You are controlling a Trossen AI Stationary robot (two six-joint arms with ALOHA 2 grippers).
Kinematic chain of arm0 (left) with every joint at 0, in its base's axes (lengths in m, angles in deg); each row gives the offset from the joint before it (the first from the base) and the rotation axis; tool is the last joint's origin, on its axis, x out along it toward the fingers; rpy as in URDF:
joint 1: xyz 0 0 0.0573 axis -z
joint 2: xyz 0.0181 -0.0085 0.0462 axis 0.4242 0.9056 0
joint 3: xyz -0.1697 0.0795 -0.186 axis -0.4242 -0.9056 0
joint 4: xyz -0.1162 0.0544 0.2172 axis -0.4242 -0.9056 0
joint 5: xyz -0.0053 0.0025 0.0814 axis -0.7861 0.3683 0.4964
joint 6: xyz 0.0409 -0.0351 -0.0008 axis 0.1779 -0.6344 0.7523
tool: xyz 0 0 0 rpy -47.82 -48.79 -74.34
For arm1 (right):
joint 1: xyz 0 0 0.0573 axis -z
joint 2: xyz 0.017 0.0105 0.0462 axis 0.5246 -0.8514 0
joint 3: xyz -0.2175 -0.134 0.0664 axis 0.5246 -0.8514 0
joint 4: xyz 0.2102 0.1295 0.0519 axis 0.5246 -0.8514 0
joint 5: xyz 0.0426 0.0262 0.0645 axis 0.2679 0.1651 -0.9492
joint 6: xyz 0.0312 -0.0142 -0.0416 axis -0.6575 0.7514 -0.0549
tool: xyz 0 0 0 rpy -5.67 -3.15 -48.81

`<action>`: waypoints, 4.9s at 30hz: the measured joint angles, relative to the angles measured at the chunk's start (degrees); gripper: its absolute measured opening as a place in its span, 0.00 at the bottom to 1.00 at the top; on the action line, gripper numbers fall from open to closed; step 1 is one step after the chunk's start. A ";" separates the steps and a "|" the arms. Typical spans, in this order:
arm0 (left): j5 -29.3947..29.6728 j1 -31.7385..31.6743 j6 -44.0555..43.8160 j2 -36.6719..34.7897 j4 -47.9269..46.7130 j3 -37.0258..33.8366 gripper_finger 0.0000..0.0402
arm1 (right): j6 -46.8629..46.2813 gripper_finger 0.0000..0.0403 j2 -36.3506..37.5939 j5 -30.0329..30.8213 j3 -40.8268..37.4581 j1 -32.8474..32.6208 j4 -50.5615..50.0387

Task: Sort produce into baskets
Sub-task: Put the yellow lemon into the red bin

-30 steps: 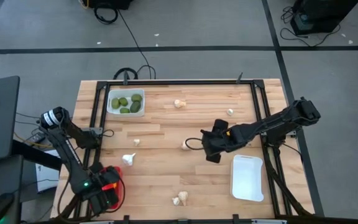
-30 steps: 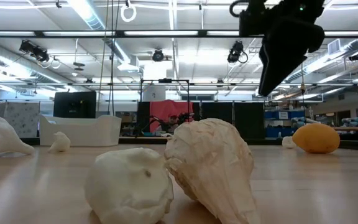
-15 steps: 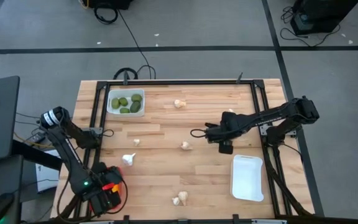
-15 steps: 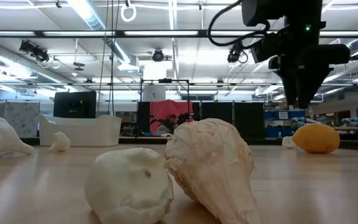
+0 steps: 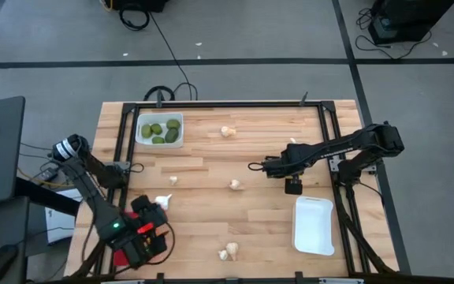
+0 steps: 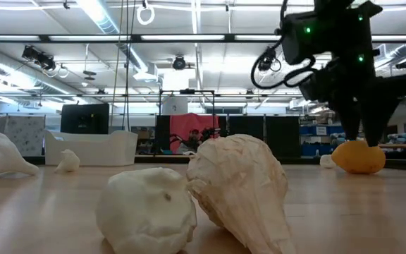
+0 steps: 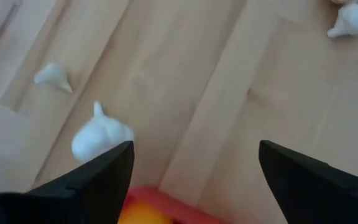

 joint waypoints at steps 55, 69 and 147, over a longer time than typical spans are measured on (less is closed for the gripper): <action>2.29 -39.96 61.84 0.00 77.75 -16.03 0.87 | 18.50 0.62 0.00 14.11 -7.97 -9.02 80.05; 1.86 -40.47 71.35 0.02 79.84 -16.03 0.87 | 18.43 0.63 -0.02 13.33 -7.93 -9.02 84.26; -13.29 10.62 -25.58 -8.55 7.44 -13.98 0.71 | -0.26 0.69 0.02 6.44 -7.95 -9.48 78.05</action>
